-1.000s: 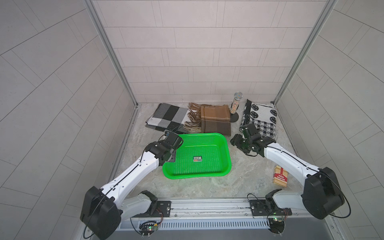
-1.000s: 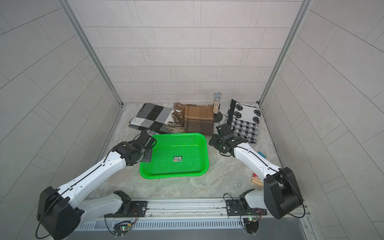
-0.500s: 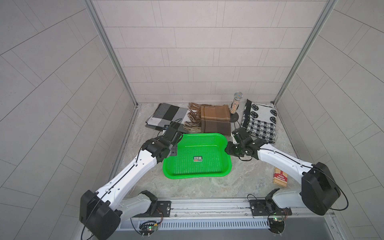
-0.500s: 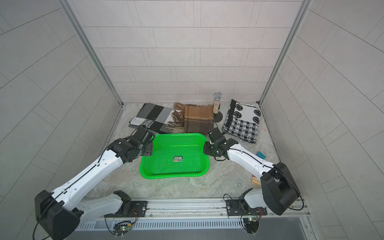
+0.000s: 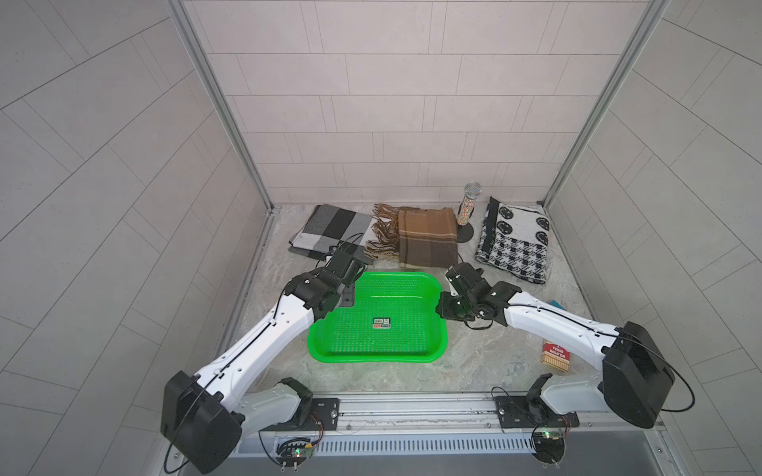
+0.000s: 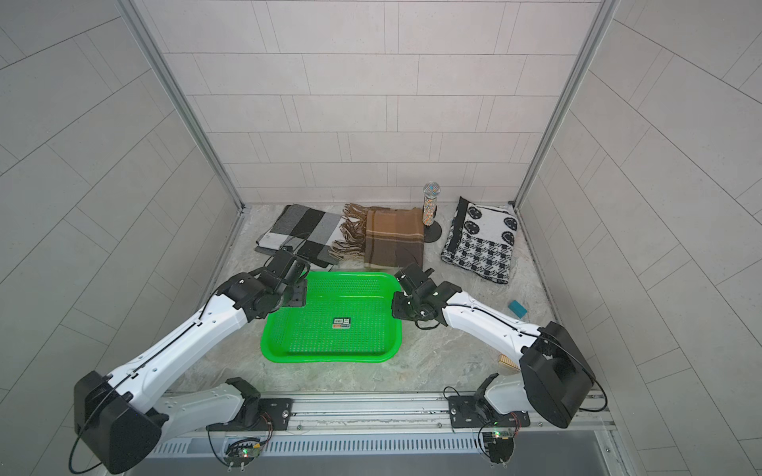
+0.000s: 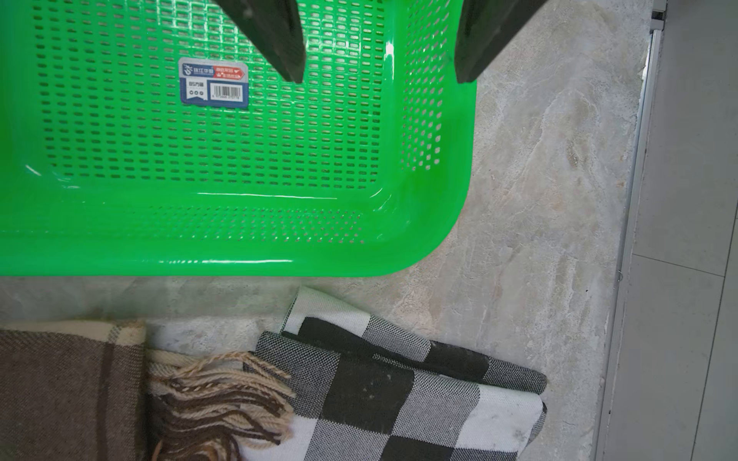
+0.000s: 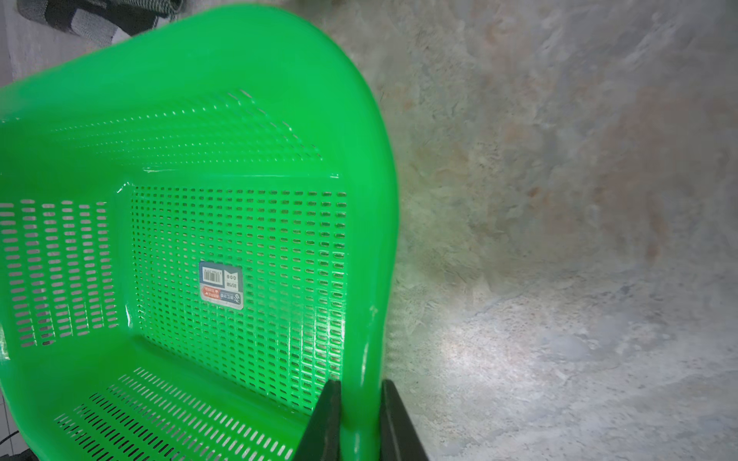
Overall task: Put the folded scarf in the basket
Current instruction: Adjust the basket at the center of the board, then move the scarf to the center of the board.
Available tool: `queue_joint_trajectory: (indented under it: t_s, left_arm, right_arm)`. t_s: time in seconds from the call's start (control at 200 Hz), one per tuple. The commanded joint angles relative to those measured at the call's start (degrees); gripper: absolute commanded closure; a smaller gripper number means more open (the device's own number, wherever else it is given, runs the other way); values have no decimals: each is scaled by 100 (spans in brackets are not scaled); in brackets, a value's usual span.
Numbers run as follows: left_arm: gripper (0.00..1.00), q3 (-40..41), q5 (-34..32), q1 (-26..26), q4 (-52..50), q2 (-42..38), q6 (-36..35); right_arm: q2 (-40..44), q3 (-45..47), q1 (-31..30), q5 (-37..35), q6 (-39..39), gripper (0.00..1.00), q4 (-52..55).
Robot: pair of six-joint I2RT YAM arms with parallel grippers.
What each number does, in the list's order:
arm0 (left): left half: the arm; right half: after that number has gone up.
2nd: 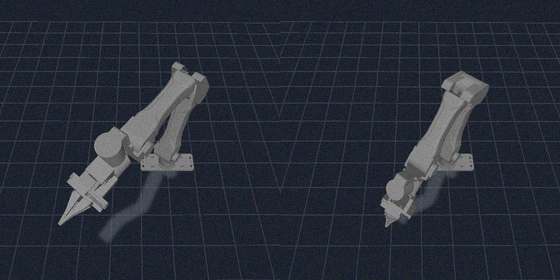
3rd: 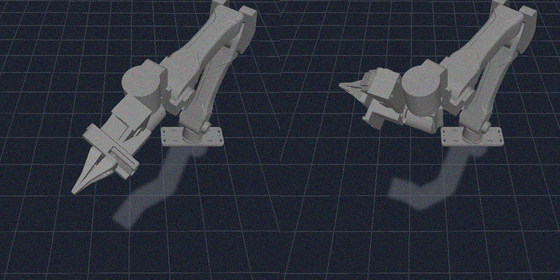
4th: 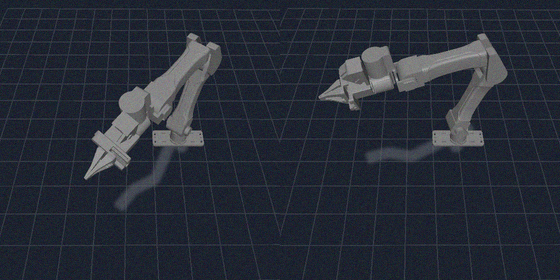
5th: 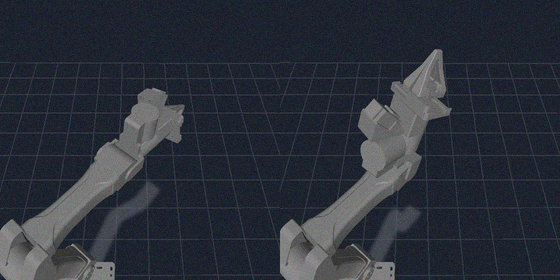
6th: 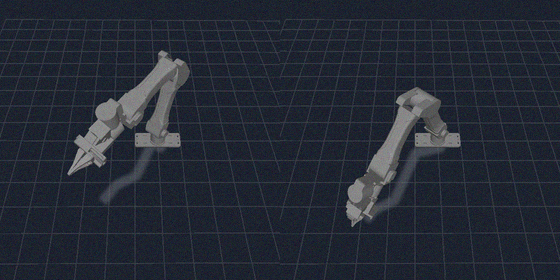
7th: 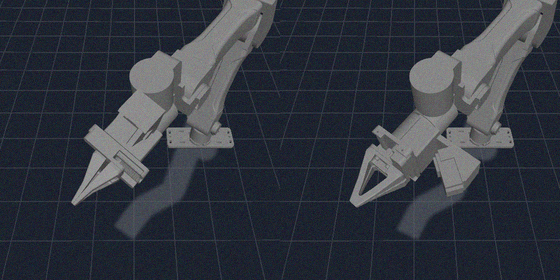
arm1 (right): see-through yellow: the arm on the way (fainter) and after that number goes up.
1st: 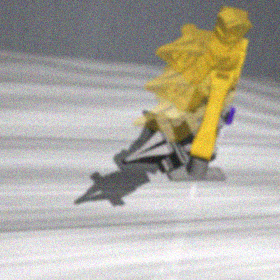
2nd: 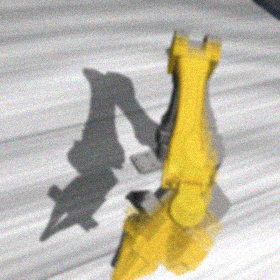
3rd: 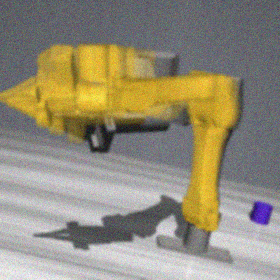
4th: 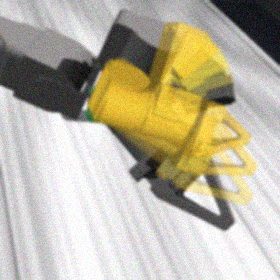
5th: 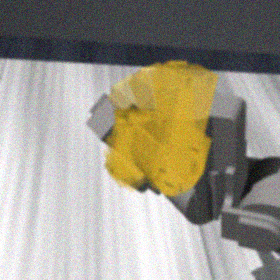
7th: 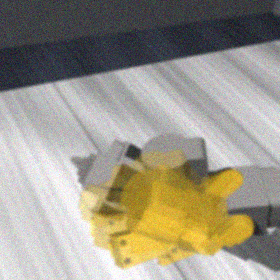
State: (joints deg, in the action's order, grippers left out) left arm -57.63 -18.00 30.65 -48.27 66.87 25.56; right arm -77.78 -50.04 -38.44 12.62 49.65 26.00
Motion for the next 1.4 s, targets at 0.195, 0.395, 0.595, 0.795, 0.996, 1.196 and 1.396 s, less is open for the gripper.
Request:
queue_joint_trajectory:
  t_s: [0.195, 0.395, 0.595, 0.795, 0.996, 1.196, 1.396]
  left_arm:
    - [34, -178, -36, -23, 120, -11, 51]
    - [34, -317, -84, -20, 67, -41, 36]
    - [34, -390, -195, -20, 110, -246, 72]
    - [34, -420, -93, -21, 296, -399, 116]
    - [34, -448, 7, -24, 311, -454, 142]
    - [34, -346, 70, -22, 346, -590, 160]
    - [35, -378, 182, -24, 346, -573, 170]
  right_arm:
    - [-41, 41, -306, 53, 449, 82, -150]
    - [330, -53, -306, -222, 578, 46, -125]
    - [1124, 26, 77, -909, 962, 37, 85]
    - [905, 21, 939, -1121, 1383, 34, -588]
    - [-608, -147, 1359, -873, 2244, 35, -2547]
    - [-1974, -273, 1350, -1014, 3235, 36, -4050]
    - [-2956, -459, 1348, -1130, 3798, 41, -4620]
